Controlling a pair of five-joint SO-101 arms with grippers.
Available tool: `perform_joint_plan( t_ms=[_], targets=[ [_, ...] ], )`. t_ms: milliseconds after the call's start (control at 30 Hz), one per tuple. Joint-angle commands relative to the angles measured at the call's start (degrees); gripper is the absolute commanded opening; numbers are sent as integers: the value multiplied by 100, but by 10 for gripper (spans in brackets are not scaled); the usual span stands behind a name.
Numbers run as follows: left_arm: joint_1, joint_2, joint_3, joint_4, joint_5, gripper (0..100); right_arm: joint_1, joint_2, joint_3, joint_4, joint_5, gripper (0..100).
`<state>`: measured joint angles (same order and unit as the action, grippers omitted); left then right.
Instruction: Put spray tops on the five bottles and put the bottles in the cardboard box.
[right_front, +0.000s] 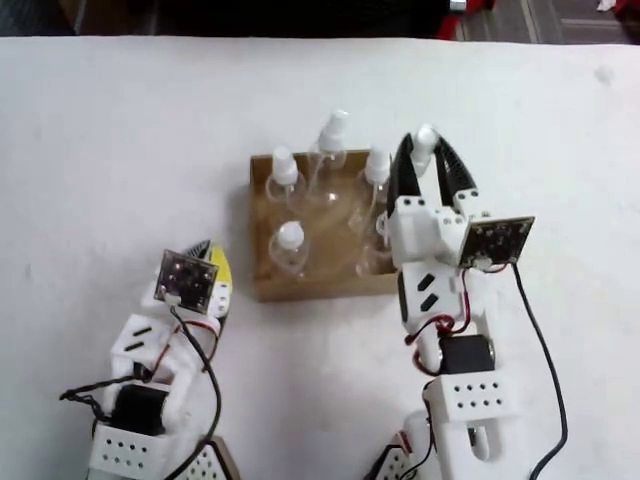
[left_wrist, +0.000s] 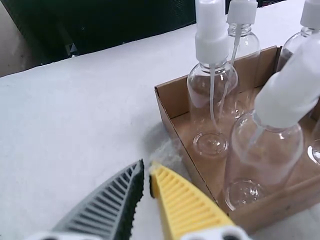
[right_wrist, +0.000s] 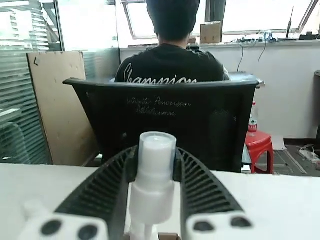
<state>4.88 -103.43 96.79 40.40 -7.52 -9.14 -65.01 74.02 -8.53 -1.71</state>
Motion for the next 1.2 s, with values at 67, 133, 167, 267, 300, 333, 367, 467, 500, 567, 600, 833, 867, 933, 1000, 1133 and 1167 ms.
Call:
perform_joint_plan(
  t_ms=[67, 133, 167, 267, 300, 333, 367, 467, 500, 567, 600, 833, 867, 933, 1000, 1133, 1167],
  targets=[
    [66, -92, -123, -123, -79, 23, 75, 4, 281, -136, 9, 16],
    [66, -92, -123, -132, -79, 23, 75, 4, 404, -136, 9, 16],
    [66, -92, -123, -132, -79, 23, 75, 4, 466, -136, 9, 16],
    [66, -92, -123, -141, -79, 23, 75, 4, 615, -136, 9, 16],
    [66, -92, -123, -141, -79, 23, 75, 4, 668, -136, 9, 16],
    [66, -92, -123, -141, -79, 23, 75, 4, 721, -136, 9, 17],
    [75, -92, -123, -141, -79, 23, 66, 4, 774, -136, 9, 17],
    [75, -92, -123, -141, -79, 23, 57, 4, 923, -136, 9, 17],
    [75, -92, -123, -141, -79, 23, 57, 4, 976, -136, 9, 17],
    [75, -92, -123, -141, -79, 23, 40, 4, 1064, -136, 9, 17],
    [75, -92, -123, -141, -79, 23, 31, 4, 1108, -136, 9, 17],
    [75, -92, -123, -141, -79, 23, 22, 4, 1354, -163, 9, 18],
    [75, -92, -123, -141, -79, 23, 22, 4, 1389, -163, 9, 18],
    [75, -92, -123, -141, -79, 23, 22, 4, 1407, -163, 9, 18],
    [75, -92, -123, -132, -79, 23, 22, 4, 1415, -163, 9, 18],
    [75, -92, -123, -132, -79, 23, 13, 4, 1424, -180, 0, 18],
    [75, -92, -123, -132, -79, 23, 13, 4, 1415, -180, -9, 18]
  ],
)
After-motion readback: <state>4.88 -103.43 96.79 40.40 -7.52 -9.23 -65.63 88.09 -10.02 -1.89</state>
